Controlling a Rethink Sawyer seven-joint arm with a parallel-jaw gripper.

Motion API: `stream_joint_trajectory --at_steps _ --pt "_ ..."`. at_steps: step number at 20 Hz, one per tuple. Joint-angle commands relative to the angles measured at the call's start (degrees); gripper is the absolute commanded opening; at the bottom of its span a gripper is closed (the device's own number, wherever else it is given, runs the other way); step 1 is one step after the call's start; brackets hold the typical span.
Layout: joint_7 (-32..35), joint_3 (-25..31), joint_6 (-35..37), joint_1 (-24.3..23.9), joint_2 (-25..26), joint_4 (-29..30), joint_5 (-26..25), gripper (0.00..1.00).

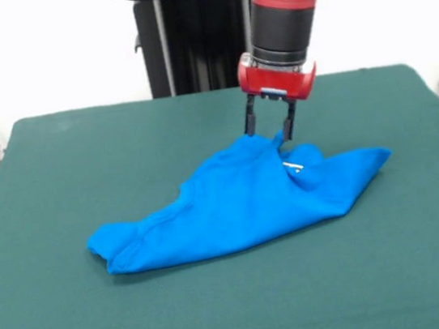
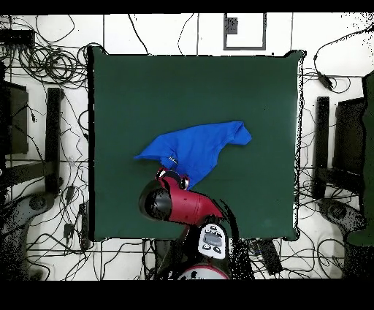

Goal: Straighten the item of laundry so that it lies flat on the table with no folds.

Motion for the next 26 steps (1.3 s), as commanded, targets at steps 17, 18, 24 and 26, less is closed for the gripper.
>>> stream_joint_trajectory --at_steps 17,18,24,26 --pt "12.09 5.8 -1.54 1.28 6.93 -2.66 3.7 1.0" --pt "12.29 5.79 -2.04 1.38 7.16 -2.6 3.72 1.0" --pt "13.36 5.81 -4.15 2.15 8.06 -2.14 4.3 1.0" --pt "13.48 5.8 -4.12 2.28 8.18 -2.25 4.5 1.0"
